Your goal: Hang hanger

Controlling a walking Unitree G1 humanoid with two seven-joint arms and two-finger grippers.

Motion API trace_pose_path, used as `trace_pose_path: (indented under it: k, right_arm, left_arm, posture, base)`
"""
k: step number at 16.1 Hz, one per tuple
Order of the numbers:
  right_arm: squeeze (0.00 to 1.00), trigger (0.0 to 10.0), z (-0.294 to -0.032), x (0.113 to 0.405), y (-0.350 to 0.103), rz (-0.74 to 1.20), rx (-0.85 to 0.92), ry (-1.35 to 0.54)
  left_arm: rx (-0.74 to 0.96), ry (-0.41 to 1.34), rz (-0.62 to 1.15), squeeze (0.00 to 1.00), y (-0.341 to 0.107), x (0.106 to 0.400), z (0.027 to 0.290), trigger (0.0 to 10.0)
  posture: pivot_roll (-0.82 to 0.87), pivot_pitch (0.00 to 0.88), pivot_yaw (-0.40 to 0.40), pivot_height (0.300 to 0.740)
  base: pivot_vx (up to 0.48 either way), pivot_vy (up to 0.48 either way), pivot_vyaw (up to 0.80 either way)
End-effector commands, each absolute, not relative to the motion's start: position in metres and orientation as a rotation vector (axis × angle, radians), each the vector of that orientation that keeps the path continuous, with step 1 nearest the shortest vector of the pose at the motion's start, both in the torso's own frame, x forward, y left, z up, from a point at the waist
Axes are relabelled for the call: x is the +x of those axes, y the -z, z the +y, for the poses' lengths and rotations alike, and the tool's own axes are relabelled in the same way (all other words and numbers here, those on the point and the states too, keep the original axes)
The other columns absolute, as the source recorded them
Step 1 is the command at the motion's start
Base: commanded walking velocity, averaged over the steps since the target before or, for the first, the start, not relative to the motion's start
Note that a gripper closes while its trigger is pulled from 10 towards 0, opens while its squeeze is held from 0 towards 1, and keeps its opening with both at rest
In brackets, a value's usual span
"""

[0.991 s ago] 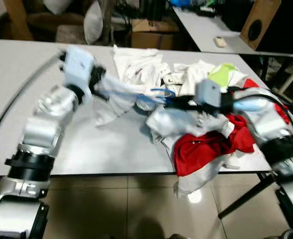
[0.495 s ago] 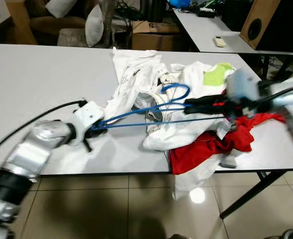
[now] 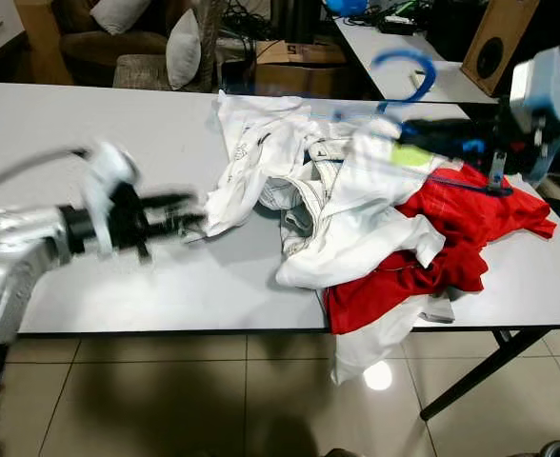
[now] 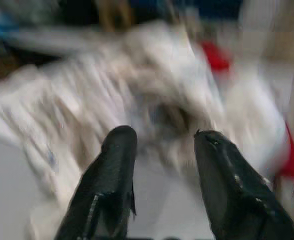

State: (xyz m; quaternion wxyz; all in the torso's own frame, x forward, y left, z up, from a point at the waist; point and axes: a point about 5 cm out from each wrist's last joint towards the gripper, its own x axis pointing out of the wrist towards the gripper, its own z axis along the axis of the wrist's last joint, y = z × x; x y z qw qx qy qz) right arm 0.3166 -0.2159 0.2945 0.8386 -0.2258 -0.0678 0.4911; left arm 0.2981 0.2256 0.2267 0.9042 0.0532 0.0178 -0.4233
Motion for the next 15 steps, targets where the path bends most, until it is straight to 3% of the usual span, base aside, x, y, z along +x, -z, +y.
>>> trace_pose_path:
  k: [1,4,5,6,9,10,15]
  right_arm:
    - [0.00,10.0,-0.214,0.315,-0.295,-0.196,-0.411,-0.923]
    - [0.00,10.0,-0.207,0.314,-0.281,-0.193,-0.333,-0.758]
    - [0.00,10.0,-0.203,0.312,-0.273,-0.176,-0.273,-0.669]
    - [0.00,10.0,-0.197,0.308,-0.266,-0.182,-0.204,-0.584]
    - [0.00,10.0,-0.176,0.288,-0.233,-0.176,-0.022,-0.377]
    - [0.00,10.0,-0.157,0.276,-0.216,-0.153,0.032,-0.320]
    - [0.00,10.0,-0.133,0.268,-0.200,-0.114,0.085,-0.305]
  left_arm:
    - [0.023,0.727,-0.134,1.00,-0.249,0.309,0.235,10.0]
    - [-0.033,0.605,-0.202,1.00,-0.249,0.314,0.227,10.0]
    - [-0.027,0.563,-0.159,0.62,-0.239,0.315,0.218,10.0]
    - [0.001,0.541,-0.139,0.00,-0.229,0.313,0.208,10.0]
    - [0.057,0.481,-0.063,0.00,-0.199,0.305,0.180,10.0]
    - [0.053,0.415,-0.005,0.00,-0.183,0.304,0.167,10.0]
    - [0.129,0.314,0.035,0.00,-0.172,0.312,0.152,10.0]
  posture:
    - [-0.12,0.000,-0.068,0.740]
    - [-0.12,0.000,-0.057,0.740]
    - [-0.13,0.000,-0.040,0.740]
    - [-0.14,0.000,-0.026,0.740]
    - [-0.16,0.000,-0.009,0.740]
    - [-0.17,0.000,0.010,0.740]
    - [-0.18,0.000,0.007,0.740]
  base:
    - [0.000,0.000,0.00]
    - [0.000,0.000,0.00]
    - [0.000,0.000,0.00]
    - [0.000,0.000,0.00]
    - [0.000,0.000,0.00]
    - [0.000,0.345,0.00]
    - [0.000,0.374,0.00]
